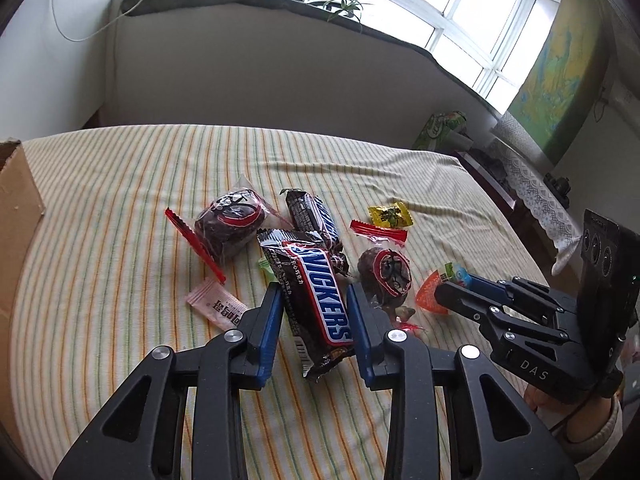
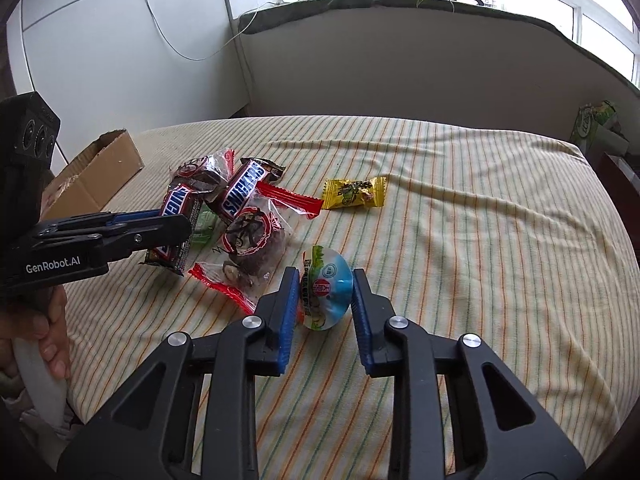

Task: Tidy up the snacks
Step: 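Lift both held snacks and carry them over the cardboard box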

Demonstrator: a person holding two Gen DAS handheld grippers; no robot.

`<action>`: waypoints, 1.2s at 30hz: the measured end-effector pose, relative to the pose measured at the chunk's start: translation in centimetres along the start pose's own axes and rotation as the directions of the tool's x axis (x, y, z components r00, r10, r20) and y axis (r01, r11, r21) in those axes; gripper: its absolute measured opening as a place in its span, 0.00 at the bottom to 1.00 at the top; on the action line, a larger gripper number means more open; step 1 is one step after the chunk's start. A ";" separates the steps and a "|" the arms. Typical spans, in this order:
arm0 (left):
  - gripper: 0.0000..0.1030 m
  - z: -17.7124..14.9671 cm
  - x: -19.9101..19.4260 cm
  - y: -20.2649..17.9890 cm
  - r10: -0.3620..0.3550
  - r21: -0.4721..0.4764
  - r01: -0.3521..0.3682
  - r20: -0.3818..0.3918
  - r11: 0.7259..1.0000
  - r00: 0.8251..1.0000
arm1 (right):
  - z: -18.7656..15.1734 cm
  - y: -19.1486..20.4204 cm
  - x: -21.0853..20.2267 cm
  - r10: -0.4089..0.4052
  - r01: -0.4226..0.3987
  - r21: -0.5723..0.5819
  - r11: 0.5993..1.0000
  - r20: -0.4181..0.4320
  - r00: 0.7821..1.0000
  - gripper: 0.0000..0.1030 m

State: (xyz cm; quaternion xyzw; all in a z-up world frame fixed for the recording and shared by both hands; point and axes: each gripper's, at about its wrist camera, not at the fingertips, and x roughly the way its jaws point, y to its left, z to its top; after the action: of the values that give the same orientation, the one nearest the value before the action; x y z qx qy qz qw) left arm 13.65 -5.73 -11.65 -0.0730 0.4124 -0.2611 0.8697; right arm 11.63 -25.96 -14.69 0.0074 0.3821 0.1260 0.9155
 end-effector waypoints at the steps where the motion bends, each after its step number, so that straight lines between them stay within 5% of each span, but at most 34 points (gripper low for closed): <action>1: 0.30 0.0 -0.2 0.1 -0.005 -0.003 0.005 0.004 1.000 1.000 | 0.0 -0.1 -0.2 -0.004 0.004 0.005 1.000 0.007 1.000 0.26; 19: 0.30 -1.3 -7.8 -0.9 -0.010 0.020 0.007 0.141 1.000 0.990 | 0.2 1.5 -6.2 -0.038 0.035 0.024 0.999 0.123 0.992 0.25; 36: 0.30 -2.9 -17.2 1.0 0.049 -0.010 -0.049 0.337 0.999 0.940 | 2.6 9.2 -13.6 -0.048 0.076 -0.101 0.992 0.258 0.965 0.25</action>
State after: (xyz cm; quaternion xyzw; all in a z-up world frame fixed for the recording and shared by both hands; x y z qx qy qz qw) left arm 2.84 4.28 -2.20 -0.1068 0.2593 -0.2229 0.9336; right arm 2.21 -20.03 -2.33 -0.0391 0.2538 0.1162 0.9595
